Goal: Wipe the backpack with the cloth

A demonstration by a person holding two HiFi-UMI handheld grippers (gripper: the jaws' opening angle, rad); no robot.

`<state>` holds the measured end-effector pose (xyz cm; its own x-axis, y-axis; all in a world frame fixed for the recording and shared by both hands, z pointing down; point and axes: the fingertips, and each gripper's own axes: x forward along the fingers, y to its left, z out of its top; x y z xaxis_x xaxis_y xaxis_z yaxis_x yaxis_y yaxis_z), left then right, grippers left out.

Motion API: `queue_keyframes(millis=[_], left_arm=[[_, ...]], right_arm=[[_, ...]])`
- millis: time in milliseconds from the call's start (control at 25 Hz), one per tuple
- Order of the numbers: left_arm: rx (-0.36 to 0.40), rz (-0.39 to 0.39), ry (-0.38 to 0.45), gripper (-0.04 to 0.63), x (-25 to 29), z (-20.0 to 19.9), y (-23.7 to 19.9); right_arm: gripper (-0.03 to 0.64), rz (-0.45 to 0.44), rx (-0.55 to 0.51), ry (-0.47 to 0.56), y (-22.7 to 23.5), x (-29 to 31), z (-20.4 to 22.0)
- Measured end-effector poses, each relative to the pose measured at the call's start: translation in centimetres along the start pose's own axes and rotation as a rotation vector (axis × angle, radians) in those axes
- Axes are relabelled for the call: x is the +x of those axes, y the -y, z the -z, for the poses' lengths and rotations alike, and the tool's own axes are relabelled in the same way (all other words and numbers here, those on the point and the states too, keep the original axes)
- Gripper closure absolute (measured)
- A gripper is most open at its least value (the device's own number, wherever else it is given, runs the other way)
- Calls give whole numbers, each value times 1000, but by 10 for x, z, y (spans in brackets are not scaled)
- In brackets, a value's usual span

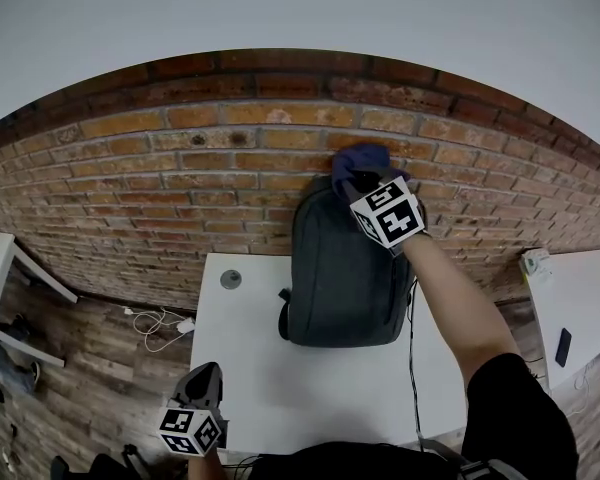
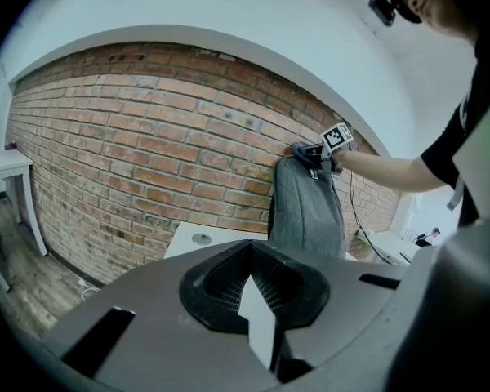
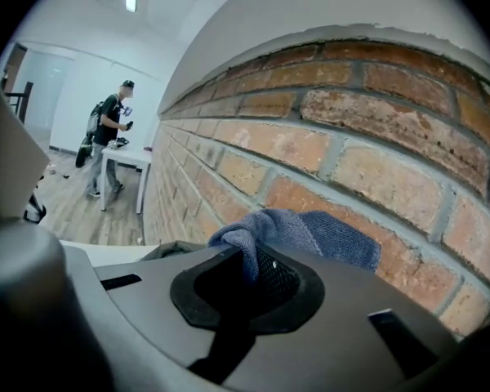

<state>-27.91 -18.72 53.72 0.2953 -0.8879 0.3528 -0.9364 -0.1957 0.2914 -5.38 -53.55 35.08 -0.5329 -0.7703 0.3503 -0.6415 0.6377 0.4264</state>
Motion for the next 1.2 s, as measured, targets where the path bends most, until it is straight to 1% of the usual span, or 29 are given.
queue_keyframes(millis=[200,480,720,920,1080,1200], left_arm=[[1,7,2,600,3,-2,-6],[7,35,4,600,10,-4,-3],[-15,11,5,600,4,1,-12],[-19,2,8,600,2,1,-11],[-17,-1,13,600,2,-1,-9],[-17,0,15,600,2,-1,-4]], right_arm=[[597,-11,7,-10,-12,9,-4],[597,-39,-25,-28,-37,25,-11],[597,-66,-100,-71,-63,38,-12],[597,-119,-123,-59,-82,43,-16],[597,-74,-170,-69,-81,43,-16],[597,-28,-177,-67,-77,43,-16]])
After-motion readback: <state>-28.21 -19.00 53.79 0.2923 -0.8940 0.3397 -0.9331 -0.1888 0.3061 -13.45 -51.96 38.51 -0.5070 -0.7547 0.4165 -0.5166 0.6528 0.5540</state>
